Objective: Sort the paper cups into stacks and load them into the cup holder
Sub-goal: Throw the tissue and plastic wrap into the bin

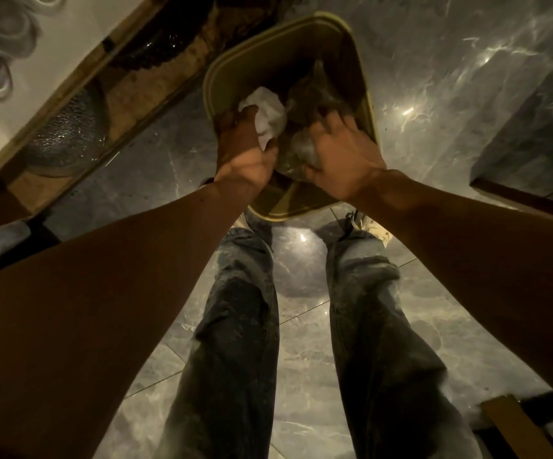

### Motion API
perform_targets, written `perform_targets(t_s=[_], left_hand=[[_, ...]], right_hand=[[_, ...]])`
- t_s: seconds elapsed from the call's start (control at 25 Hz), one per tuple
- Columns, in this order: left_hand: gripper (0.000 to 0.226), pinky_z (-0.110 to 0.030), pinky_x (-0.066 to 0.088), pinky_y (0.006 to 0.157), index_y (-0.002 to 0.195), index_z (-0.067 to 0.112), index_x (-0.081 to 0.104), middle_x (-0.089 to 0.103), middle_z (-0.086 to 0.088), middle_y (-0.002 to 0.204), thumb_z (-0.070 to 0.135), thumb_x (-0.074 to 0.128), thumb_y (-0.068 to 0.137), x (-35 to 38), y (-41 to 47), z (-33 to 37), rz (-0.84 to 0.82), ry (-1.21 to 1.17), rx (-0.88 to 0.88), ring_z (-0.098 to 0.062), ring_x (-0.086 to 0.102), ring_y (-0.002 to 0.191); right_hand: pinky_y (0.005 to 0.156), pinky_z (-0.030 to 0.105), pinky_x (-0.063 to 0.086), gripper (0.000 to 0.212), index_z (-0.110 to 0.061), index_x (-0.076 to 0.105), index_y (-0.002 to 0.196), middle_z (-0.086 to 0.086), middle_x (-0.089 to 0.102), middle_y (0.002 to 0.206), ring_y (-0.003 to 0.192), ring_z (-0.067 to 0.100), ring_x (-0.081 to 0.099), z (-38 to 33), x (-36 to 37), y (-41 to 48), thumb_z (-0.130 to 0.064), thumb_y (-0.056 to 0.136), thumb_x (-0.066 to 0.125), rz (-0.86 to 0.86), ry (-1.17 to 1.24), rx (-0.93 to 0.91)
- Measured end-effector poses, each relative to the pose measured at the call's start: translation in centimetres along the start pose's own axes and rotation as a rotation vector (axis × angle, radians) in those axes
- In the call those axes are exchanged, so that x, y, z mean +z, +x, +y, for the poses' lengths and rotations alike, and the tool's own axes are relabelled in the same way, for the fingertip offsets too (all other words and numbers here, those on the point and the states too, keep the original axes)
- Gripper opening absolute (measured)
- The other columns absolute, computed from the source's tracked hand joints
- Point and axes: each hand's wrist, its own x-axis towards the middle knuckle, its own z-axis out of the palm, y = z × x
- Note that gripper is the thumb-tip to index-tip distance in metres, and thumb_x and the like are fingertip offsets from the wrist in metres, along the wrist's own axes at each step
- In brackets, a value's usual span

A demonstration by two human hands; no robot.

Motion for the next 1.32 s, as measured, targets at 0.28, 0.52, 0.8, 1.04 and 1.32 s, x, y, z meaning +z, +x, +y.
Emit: perform_targets(t_s=[0.28, 0.52, 0.8, 1.04, 1.32], left_hand=[[0.046, -0.033, 0.037, 0.103, 0.137, 0.018, 0.049, 0.053, -0.012, 0.137, 0.036, 0.053, 0.094, -5.0, -5.1, 1.5, -0.054, 0.147, 0.154, -0.031, 0.046, 0.130], [0.044, -0.046, 0.047, 0.096, 0.137, 0.023, 0.045, 0.047, -0.009, 0.134, 0.037, 0.049, 0.096, -11.9, -11.8, 6.0, -0.069, 0.194, 0.291, -0.031, 0.051, 0.120], [0.047, -0.045, 0.046, 0.096, 0.139, 0.018, 0.045, 0.046, -0.009, 0.136, 0.040, 0.046, 0.097, -21.4, -20.2, 12.1, 0.021, 0.243, 0.413, -0.029, 0.048, 0.120], [0.048, -0.045, 0.045, 0.098, 0.136, 0.018, 0.047, 0.049, -0.008, 0.134, 0.044, 0.044, 0.096, -29.1, -27.9, 18.7, 0.168, 0.284, 0.531, -0.030, 0.049, 0.120], [0.052, -0.044, 0.040, 0.104, 0.139, 0.021, 0.046, 0.050, -0.007, 0.136, 0.050, 0.039, 0.096, -35.6, -35.9, 28.7, 0.313, 0.332, 0.683, -0.029, 0.046, 0.126]], right_hand=[[0.106, 0.045, 0.039, 0.067, -0.015, 0.027, 0.149, 0.014, 0.035, 0.149, 0.132, 0.035, 0.039, -0.9, -4.0, -5.4, -0.036, 0.094, 0.057, 0.084, 0.033, -0.044], [0.106, 0.045, 0.039, 0.064, -0.018, 0.026, 0.149, 0.011, 0.037, 0.147, 0.130, 0.033, 0.041, -2.8, -11.0, -11.7, -0.038, 0.096, 0.054, 0.159, 0.017, -0.044], [0.101, 0.046, 0.038, 0.060, -0.014, 0.030, 0.148, 0.015, 0.039, 0.146, 0.127, 0.037, 0.041, -5.2, -21.3, -21.8, -0.038, 0.096, 0.049, 0.297, 0.002, -0.034], [0.111, 0.048, 0.032, 0.063, -0.015, 0.025, 0.152, 0.017, 0.030, 0.154, 0.138, 0.037, 0.032, -6.0, -29.9, -30.8, -0.042, 0.099, 0.044, 0.414, 0.033, 0.014], [0.112, 0.046, 0.029, 0.063, -0.017, 0.028, 0.152, 0.015, 0.033, 0.154, 0.140, 0.034, 0.032, -4.9, -41.1, -40.4, -0.046, 0.099, 0.043, 0.658, -0.012, -0.005]])
